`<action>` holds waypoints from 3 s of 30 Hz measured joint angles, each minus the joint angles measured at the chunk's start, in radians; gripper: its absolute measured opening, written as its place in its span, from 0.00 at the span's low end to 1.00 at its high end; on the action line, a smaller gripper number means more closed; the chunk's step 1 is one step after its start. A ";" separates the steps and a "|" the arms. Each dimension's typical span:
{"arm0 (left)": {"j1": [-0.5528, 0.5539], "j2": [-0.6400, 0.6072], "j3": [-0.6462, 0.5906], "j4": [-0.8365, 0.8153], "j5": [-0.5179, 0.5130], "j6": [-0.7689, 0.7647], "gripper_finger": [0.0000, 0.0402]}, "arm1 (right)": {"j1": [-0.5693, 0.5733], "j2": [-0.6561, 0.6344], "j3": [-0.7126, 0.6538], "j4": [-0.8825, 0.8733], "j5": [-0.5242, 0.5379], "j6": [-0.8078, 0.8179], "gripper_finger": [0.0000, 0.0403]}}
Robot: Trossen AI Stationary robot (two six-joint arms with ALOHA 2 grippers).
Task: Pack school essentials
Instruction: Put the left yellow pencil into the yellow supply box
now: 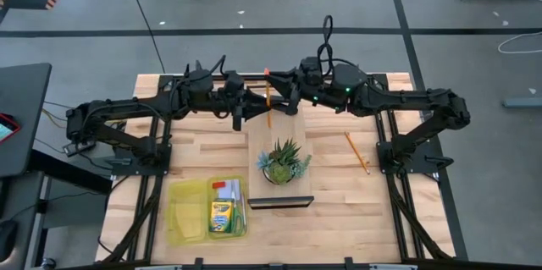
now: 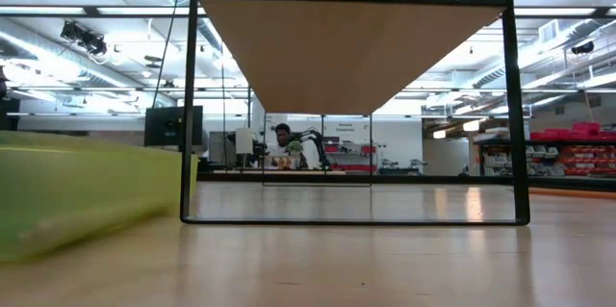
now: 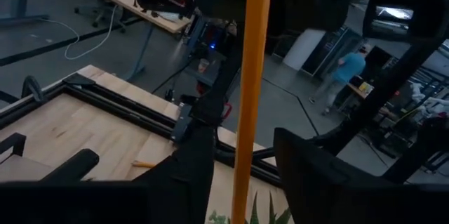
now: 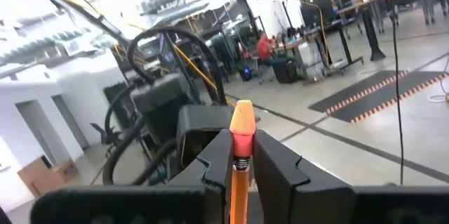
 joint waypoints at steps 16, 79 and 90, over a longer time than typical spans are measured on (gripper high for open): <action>0.000 0.000 0.000 0.003 -0.001 0.005 0.22 | 0.000 0.000 0.000 0.054 0.018 -0.044 0.15; 0.067 -0.229 0.000 -0.175 0.000 0.072 0.08 | -0.089 -0.256 0.001 -0.332 -0.015 -0.193 0.53; 0.018 -0.357 0.001 -0.455 0.000 -0.035 0.09 | -0.091 -0.258 0.001 -0.353 -0.015 -0.209 0.53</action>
